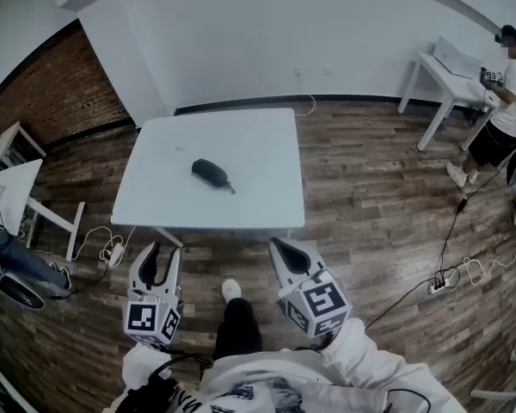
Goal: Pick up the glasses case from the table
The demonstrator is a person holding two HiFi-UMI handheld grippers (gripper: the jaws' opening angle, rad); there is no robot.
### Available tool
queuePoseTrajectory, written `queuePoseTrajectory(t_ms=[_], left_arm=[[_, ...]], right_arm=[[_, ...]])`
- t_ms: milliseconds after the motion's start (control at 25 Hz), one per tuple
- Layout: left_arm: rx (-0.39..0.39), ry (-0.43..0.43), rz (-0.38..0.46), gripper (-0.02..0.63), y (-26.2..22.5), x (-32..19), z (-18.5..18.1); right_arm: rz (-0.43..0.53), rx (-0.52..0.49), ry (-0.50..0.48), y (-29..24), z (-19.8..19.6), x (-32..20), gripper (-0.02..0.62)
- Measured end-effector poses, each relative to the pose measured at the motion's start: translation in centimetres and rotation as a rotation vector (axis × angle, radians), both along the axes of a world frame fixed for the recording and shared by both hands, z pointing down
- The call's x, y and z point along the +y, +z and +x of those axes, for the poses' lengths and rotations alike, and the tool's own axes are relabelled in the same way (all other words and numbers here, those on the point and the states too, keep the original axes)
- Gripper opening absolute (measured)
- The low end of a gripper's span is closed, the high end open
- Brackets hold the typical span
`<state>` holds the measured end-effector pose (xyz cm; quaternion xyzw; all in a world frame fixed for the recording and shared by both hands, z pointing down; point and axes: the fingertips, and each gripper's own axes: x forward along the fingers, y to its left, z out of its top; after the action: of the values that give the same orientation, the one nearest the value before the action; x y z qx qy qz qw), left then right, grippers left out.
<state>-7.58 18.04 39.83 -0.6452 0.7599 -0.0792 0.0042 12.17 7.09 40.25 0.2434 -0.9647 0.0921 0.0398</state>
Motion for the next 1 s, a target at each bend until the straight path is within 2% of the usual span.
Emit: queuePoseTrajectory(t_ms=[160,520,640,760,840,1000], left_arm=[[0.011,0.021,-0.023,0.245,1.3,-4.9,-5.5],[0.018,0.133,-0.04,0.275,0.8,-15.6,-17.2],[0.03,0.148,-0.047,0.275,1.1,-18.0,-19.3],[0.057,0.174,-0.086,0.275,2.4,-19.8,-19.4],[0.012,0.207,-0.134,0.275,3.3,-21.3,-18.8],[-0.213,0.344,-0.286,0.275,5.7,-24.5,-16.8]], right_arm=[[0.016,0.009,0.005,0.3,-6.5,-4.3,0.003],[0.032,0.0,0.06,-1.8,-20.8,-14.3,0.003],[0.021,0.008,0.071,-1.7,-23.0,-16.1,0.003],[-0.003,0.027,0.089,-1.0,-23.3,-17.4,0.003],[-0.014,0.032,0.106,-0.7,-22.8,-18.8,0.003],[-0.04,0.041,0.13,0.7,-21.2,-21.7,0.003]])
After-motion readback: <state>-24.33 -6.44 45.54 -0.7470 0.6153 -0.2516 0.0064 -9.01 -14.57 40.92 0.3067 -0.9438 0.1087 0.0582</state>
